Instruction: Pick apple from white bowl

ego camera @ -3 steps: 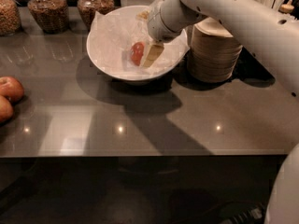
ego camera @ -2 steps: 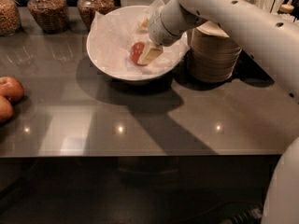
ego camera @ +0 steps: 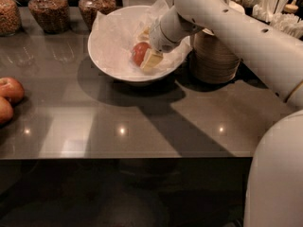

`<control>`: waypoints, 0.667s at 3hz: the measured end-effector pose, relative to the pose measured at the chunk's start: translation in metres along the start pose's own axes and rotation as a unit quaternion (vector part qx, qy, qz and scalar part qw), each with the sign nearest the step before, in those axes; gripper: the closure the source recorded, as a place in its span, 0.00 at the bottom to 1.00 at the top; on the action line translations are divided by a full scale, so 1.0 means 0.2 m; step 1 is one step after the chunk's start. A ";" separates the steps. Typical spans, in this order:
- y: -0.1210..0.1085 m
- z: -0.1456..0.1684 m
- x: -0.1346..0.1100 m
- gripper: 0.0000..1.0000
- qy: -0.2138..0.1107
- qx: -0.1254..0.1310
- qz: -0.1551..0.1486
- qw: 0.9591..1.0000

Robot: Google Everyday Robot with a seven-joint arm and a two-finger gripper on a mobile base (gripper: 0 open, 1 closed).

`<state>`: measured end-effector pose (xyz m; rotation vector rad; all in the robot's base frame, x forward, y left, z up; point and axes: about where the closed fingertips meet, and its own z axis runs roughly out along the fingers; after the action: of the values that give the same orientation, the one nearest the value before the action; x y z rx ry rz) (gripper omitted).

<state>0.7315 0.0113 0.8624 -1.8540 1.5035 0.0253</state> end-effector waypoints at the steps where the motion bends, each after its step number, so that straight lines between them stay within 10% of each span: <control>1: 0.00 0.02 0.01 0.37 0.001 -0.001 0.002 1.000; 2: 0.00 0.02 0.02 0.56 0.002 -0.002 0.003 1.000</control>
Offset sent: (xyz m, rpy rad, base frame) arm 0.0077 -0.0064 -0.0075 -0.0077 0.0045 -0.0209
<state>0.7344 0.0108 0.8576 -1.8538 1.5124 0.0261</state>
